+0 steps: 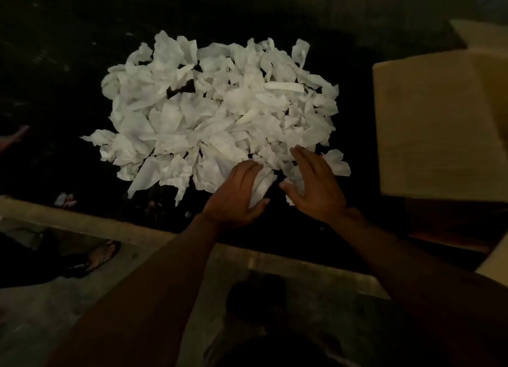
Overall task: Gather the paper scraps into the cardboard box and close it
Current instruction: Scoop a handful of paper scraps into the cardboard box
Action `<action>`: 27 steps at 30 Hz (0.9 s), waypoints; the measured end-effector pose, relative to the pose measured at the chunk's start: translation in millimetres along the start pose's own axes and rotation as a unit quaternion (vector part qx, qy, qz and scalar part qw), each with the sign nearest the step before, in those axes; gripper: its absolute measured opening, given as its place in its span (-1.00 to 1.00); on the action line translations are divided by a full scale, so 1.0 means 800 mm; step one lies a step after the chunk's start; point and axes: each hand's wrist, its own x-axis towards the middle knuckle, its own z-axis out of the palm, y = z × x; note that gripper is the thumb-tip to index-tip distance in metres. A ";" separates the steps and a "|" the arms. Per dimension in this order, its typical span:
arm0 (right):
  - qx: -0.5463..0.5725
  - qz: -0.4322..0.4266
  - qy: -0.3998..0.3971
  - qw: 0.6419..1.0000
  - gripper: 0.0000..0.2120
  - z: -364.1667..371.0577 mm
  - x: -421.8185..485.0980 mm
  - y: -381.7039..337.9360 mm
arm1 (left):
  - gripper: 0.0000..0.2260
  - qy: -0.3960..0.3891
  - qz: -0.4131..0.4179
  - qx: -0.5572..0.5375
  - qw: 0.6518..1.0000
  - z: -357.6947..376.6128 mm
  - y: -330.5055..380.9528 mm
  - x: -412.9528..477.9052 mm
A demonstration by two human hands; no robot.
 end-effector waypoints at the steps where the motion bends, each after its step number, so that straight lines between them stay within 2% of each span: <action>1: -0.006 -0.011 -0.002 1.000 -0.32 0.004 -0.002 0.004 | -0.41 -0.016 0.010 0.007 1.000 0.006 -0.004 0.001; 4: -0.023 -0.018 -0.006 1.000 -0.31 0.011 -0.009 0.010 | -0.32 -0.079 -0.019 0.017 0.997 0.019 -0.016 0.001; 7: -0.030 -0.014 -0.017 0.999 -0.31 0.025 -0.021 0.020 | -0.30 -0.109 -0.019 0.030 0.993 0.031 -0.026 0.001; 13: -0.048 -0.028 0.029 0.998 -0.41 0.035 -0.022 0.023 | -0.37 -0.085 -0.033 0.039 0.995 0.042 -0.032 0.000; 19: -0.057 0.029 0.020 0.998 -0.57 0.045 -0.018 0.024 | -0.50 -0.057 -0.074 0.026 0.995 0.047 -0.037 0.001; 25: 0.005 0.095 -0.013 0.995 -0.46 0.047 -0.013 0.024 | -0.59 -0.020 -0.090 0.044 0.995 0.048 -0.035 0.001; 27: -0.010 0.082 -0.007 0.997 -0.48 0.048 -0.010 0.024 | -0.68 -0.004 -0.076 0.047 0.996 0.045 -0.032 0.000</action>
